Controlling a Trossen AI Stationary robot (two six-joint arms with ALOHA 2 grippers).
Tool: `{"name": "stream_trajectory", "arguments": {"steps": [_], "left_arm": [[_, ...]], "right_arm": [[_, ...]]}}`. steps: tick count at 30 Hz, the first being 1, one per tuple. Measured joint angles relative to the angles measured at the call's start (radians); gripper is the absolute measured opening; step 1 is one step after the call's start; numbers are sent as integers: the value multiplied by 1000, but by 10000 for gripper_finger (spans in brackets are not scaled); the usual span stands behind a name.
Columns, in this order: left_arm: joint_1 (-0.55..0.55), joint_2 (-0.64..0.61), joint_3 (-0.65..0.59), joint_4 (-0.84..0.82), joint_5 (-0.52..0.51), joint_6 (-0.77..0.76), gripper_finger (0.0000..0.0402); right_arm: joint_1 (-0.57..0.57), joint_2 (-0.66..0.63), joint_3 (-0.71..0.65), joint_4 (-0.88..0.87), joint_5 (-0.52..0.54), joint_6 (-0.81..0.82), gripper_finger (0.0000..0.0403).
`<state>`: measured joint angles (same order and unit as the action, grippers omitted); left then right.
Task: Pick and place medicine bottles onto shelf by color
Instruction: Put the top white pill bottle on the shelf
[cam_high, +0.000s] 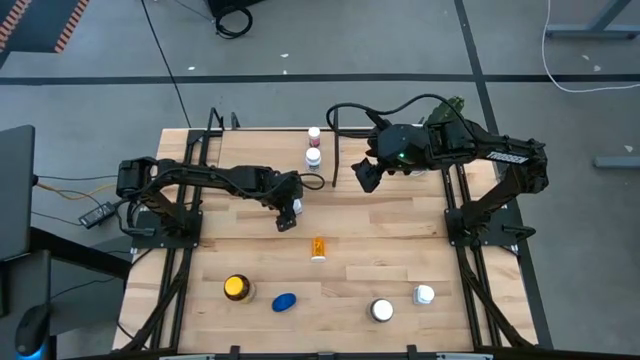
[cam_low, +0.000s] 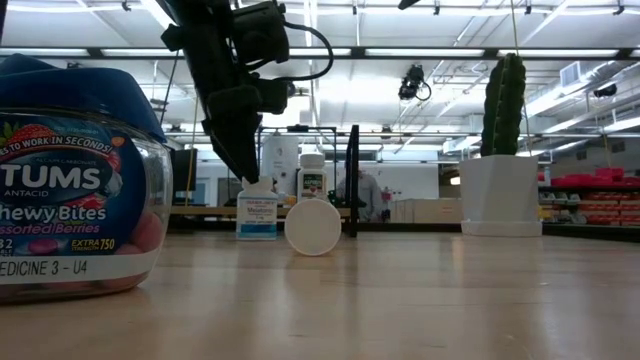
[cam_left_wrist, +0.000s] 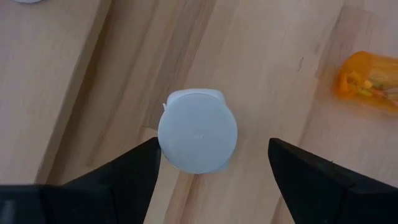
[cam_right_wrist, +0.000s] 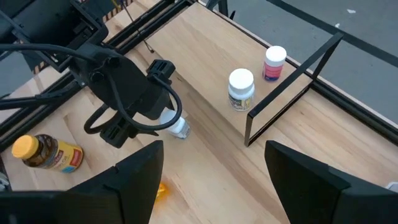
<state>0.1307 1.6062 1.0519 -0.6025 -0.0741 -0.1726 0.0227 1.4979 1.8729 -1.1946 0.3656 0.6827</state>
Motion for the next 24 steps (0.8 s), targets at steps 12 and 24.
{"name": "stream_trajectory", "arguments": {"steps": [12, 24], "left_arm": [[-5, 0, 0, 40, -6, 0, 302], [-5, 0, 0, 69, -27, -29, 292]], "right_arm": [[0, 0, 0, 0, -106, 2, 287], [0, 0, 0, 0, -158, -28, 287]]}}
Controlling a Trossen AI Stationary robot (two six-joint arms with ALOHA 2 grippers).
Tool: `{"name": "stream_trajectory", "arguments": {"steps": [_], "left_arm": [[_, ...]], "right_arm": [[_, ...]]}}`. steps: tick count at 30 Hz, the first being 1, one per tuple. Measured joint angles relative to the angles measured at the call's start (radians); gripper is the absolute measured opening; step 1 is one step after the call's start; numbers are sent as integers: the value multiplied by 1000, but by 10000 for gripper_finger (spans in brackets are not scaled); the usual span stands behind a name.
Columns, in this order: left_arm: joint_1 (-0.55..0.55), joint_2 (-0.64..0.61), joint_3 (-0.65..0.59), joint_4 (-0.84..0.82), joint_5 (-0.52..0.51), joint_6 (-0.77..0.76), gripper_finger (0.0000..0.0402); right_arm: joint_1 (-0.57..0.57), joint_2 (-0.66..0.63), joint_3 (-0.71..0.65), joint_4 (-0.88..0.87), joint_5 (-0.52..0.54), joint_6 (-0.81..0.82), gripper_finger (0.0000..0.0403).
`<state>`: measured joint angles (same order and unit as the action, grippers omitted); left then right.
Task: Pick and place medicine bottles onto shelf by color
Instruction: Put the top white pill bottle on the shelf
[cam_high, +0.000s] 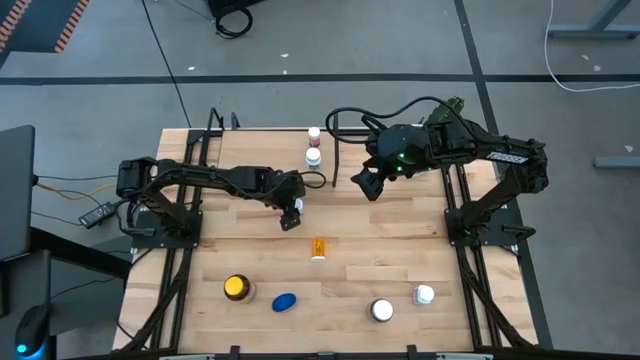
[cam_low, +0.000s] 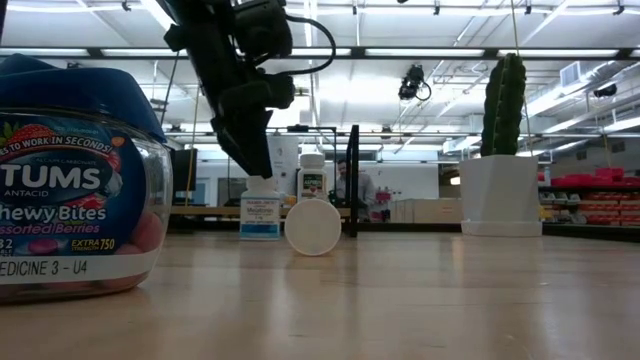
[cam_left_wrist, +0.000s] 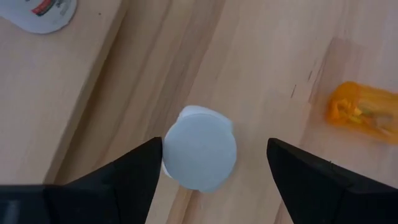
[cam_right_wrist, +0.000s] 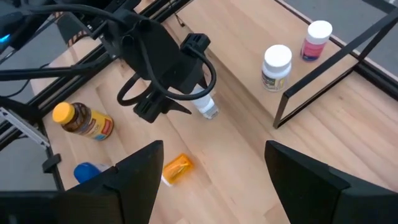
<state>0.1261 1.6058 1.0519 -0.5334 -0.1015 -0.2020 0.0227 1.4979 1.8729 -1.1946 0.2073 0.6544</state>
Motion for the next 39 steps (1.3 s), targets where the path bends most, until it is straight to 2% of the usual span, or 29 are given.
{"name": "stream_trajectory", "arguments": {"steps": [7, 15, 27, 34, 39], "left_arm": [[1, 10, 0, -16, -18, -22, 241], [1, 15, 0, -16, -18, -21, 187], [2, 16, 10, -34, -18, -22, 191], [20, 16, 122, -86, -26, 17, 183], [82, 16, 213, -199, -37, 102, 189]], "right_arm": [[0, 0, 0, 0, 0, -28, 287], [0, 0, 0, 0, 0, 43, 287], [0, 0, 0, 0, 0, 45, 287], [0, 0, 0, 0, 0, 40, 287], [0, 0, 0, 0, 0, 30, 287]]}}
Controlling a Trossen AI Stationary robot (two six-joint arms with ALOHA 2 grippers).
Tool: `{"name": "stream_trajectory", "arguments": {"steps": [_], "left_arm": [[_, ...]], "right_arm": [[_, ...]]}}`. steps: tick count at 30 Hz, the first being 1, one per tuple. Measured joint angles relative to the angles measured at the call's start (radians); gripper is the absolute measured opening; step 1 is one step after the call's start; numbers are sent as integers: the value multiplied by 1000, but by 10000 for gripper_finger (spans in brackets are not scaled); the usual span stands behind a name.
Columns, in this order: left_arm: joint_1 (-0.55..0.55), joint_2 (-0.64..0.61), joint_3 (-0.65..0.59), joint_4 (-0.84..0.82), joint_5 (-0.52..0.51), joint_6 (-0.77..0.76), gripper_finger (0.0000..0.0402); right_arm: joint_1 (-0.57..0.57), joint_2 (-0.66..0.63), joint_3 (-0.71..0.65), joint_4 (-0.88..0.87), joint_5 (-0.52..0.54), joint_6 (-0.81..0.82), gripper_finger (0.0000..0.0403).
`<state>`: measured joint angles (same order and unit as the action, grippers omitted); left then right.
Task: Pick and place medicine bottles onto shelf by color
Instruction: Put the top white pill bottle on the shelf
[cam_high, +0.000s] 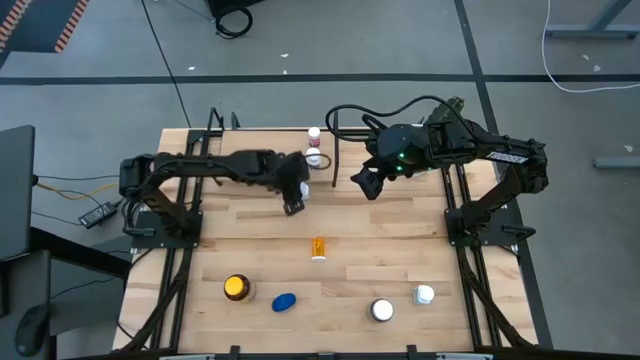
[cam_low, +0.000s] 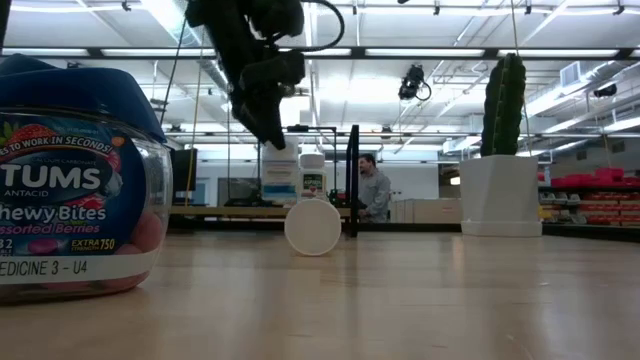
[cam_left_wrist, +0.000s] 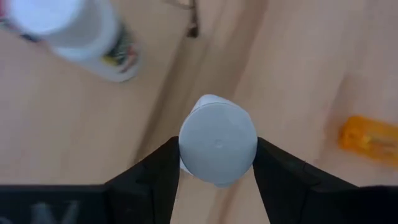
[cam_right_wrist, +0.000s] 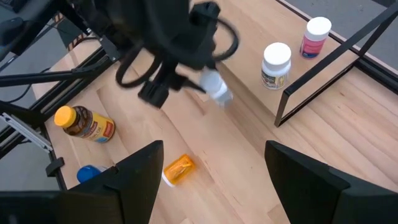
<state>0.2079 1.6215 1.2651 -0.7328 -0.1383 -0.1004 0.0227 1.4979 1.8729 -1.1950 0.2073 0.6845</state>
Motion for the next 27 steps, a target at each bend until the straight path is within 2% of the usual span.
{"name": "stream_trajectory", "arguments": {"steps": [5, 12, 21, 24, 27], "left_arm": [[71, -14, 51, -110, 1, 91, 180], [217, -47, 58, -109, 4, 139, 191], [407, -37, 58, 72, 8, 45, 186], [443, -32, 58, 115, 8, 63, 192], [470, -10, 58, 129, 58, 105, 194]], "right_arm": [[0, 0, 0, -1, 0, 0, 287], [0, 0, 0, -1, 0, -3, 287], [0, 0, 0, 5, 0, -5, 287], [-1, 0, 0, 7, 2, -7, 287], [-1, 0, 0, 8, 54, -7, 287]]}}
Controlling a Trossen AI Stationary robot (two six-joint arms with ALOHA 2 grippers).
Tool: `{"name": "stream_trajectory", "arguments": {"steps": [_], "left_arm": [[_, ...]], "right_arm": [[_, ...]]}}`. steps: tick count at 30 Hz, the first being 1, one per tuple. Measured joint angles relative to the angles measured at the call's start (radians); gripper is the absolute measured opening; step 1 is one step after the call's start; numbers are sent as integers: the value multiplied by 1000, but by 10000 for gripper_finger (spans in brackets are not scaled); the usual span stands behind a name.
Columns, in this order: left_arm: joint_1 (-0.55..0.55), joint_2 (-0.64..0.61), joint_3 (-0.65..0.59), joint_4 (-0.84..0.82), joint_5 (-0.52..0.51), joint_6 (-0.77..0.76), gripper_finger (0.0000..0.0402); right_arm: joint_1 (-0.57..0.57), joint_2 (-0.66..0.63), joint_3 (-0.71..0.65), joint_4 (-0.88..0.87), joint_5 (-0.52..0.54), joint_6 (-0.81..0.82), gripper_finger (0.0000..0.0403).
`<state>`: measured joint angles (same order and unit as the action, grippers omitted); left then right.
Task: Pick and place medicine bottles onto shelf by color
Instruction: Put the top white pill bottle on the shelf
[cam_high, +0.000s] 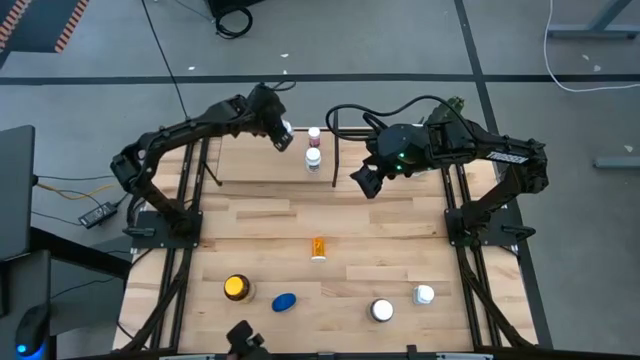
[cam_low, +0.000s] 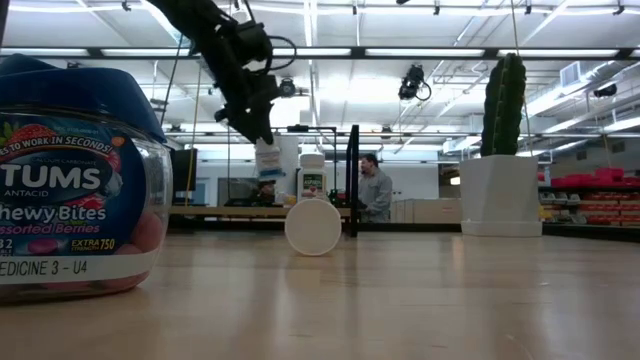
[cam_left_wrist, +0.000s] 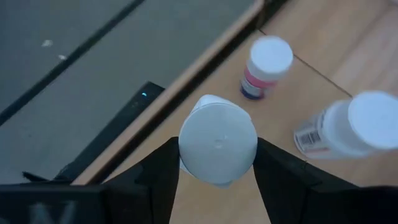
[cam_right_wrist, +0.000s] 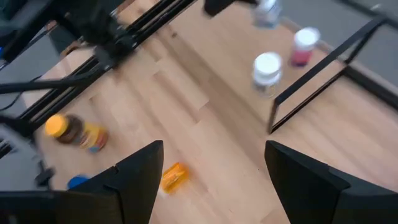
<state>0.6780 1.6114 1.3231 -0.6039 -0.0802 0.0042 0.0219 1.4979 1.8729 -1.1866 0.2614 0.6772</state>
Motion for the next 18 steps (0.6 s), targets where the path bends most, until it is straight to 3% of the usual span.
{"name": "stream_trajectory", "arguments": {"steps": [5, 18], "left_arm": [[16, 61, 0, 8, 65, 35, 191], [37, 90, 0, 23, 75, 147, 192]], "right_arm": [[-10, 0, 0, 21, 116, 22, 287], [-55, 0, 0, 34, 127, 37, 287]]}}
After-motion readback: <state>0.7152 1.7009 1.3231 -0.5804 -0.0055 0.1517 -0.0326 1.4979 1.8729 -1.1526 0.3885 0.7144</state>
